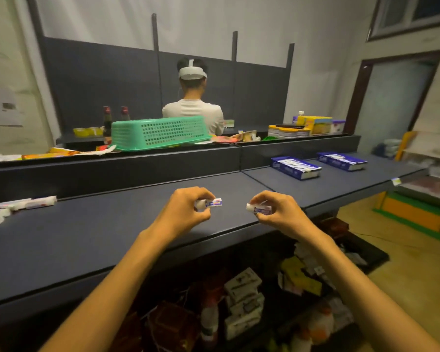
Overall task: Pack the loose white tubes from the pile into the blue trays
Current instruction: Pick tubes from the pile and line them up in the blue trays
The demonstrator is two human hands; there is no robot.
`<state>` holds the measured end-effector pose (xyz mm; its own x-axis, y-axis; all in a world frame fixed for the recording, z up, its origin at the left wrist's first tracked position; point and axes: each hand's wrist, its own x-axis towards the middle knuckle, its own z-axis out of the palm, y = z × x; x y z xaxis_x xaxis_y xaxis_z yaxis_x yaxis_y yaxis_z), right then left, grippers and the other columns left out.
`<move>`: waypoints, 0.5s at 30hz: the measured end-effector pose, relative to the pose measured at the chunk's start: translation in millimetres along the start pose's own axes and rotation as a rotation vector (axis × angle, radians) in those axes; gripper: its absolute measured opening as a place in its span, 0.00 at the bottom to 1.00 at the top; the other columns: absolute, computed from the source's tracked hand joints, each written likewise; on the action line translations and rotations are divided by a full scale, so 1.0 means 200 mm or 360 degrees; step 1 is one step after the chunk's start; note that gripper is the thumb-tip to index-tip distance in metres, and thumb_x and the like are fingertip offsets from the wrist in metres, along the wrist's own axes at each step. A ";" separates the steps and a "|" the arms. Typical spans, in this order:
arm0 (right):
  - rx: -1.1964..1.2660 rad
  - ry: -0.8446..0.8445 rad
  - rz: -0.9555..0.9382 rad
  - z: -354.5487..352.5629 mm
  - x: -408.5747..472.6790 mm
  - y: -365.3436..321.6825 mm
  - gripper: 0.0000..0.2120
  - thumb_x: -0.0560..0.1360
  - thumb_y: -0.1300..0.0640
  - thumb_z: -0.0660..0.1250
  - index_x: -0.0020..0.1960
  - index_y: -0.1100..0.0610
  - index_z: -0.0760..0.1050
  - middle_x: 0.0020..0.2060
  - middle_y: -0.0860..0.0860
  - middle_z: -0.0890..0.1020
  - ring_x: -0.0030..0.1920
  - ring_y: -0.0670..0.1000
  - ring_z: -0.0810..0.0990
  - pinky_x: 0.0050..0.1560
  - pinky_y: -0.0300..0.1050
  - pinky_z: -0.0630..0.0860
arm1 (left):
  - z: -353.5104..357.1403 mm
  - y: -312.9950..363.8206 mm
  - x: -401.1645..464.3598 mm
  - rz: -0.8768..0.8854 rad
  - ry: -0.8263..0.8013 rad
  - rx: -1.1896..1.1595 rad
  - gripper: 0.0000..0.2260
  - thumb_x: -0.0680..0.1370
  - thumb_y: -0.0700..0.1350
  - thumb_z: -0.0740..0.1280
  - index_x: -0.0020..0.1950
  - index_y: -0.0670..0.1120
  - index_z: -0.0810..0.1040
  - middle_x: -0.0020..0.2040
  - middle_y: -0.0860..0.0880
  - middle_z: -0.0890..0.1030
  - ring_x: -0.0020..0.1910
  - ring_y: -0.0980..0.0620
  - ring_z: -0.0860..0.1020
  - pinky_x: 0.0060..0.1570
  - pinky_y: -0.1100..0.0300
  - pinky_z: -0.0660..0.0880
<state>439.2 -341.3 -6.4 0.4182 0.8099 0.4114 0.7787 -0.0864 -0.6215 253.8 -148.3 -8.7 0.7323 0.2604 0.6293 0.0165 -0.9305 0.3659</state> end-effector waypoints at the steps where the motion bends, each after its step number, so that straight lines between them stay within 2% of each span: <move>1: -0.0009 0.0002 0.0012 -0.08 -0.04 0.06 0.13 0.71 0.64 0.73 0.54 0.53 0.79 0.49 0.46 0.81 0.49 0.45 0.81 0.49 0.31 0.77 | 0.07 0.05 0.04 0.0014 -0.0012 -0.0013 0.11 0.69 0.39 0.72 0.51 0.46 0.83 0.46 0.51 0.84 0.42 0.55 0.80 0.44 0.58 0.78; 11: -0.0364 0.0180 0.0161 -0.71 -0.22 0.62 0.14 0.73 0.61 0.72 0.55 0.48 0.79 0.49 0.48 0.78 0.48 0.44 0.77 0.46 0.27 0.70 | 0.71 0.47 0.54 0.0138 -0.0142 -0.0009 0.11 0.71 0.43 0.72 0.53 0.50 0.82 0.47 0.52 0.83 0.43 0.53 0.79 0.44 0.52 0.79; 15: -0.0471 0.0238 0.0199 -0.89 -0.22 0.86 0.13 0.72 0.62 0.71 0.55 0.51 0.80 0.49 0.48 0.80 0.48 0.44 0.77 0.47 0.27 0.71 | 0.99 0.58 0.74 0.0158 -0.0164 -0.0010 0.12 0.71 0.44 0.72 0.54 0.50 0.81 0.49 0.51 0.82 0.45 0.52 0.79 0.46 0.51 0.79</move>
<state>638.0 -495.2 -13.6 0.5657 0.6902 0.4512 0.8098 -0.3617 -0.4620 498.7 -269.2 -7.5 0.7962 0.1387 0.5890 -0.0639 -0.9486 0.3098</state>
